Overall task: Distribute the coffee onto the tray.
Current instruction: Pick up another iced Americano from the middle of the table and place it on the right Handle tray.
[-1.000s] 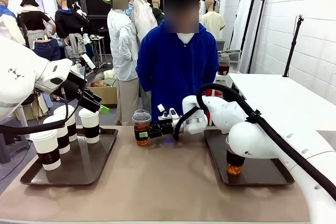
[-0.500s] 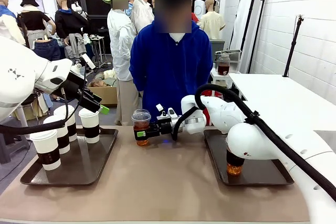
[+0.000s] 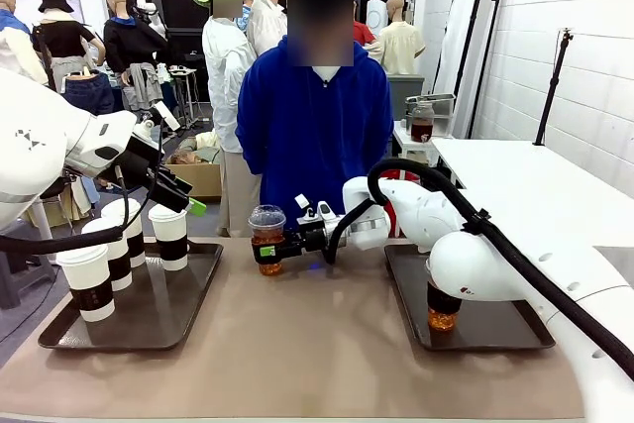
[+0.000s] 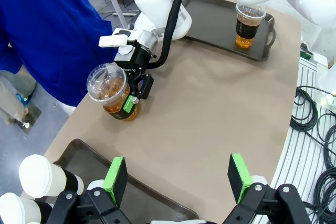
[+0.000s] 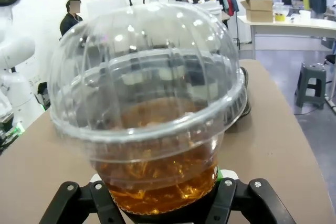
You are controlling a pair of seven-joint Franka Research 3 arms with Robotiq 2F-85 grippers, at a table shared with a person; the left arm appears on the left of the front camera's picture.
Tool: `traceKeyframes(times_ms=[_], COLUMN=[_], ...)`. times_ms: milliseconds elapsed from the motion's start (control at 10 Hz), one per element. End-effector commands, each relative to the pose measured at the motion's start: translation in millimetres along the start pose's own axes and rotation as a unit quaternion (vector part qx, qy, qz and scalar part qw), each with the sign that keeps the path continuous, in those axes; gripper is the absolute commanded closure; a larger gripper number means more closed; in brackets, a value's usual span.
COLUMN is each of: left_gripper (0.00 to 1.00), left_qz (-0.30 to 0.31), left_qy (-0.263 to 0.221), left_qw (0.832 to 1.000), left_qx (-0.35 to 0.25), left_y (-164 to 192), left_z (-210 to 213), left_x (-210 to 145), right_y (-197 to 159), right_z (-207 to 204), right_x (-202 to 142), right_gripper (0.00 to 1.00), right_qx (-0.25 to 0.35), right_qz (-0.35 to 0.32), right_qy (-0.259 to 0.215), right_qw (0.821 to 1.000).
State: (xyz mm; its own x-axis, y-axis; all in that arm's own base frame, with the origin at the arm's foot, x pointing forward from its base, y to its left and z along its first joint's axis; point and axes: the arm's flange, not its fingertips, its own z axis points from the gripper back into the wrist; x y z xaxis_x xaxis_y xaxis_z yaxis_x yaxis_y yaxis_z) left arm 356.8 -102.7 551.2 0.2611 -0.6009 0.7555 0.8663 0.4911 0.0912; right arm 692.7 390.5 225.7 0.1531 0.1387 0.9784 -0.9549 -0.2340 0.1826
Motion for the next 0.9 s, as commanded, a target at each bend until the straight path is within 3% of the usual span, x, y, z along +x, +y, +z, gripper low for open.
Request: traceKeyframes(times_ms=[0,500,800], left_gripper=[0.00,0.00,0.00], left_qz=[-0.007,-0.007,-0.007], left_qy=[-0.005,-0.005,-0.005], left_qw=[1.000,1.000,1.000], left_qx=[-0.008,-0.008,-0.008], left_y=[3.2,3.2,3.2], left_z=[-0.7,-0.7,-0.7], left_x=[-2.3,-2.3,-2.3], right_y=[-6.8,18.4,51.0], right_z=[19.9,98.1,156.4], right_x=[34.6,98.6,113.3], right_gripper=[0.36,0.36,0.36], right_qx=[0.011,0.010,-0.015], right_qz=[0.001,-0.004,-0.007], right_qy=[0.003,0.001,0.030], right_qw=[1.000,1.000,0.999])
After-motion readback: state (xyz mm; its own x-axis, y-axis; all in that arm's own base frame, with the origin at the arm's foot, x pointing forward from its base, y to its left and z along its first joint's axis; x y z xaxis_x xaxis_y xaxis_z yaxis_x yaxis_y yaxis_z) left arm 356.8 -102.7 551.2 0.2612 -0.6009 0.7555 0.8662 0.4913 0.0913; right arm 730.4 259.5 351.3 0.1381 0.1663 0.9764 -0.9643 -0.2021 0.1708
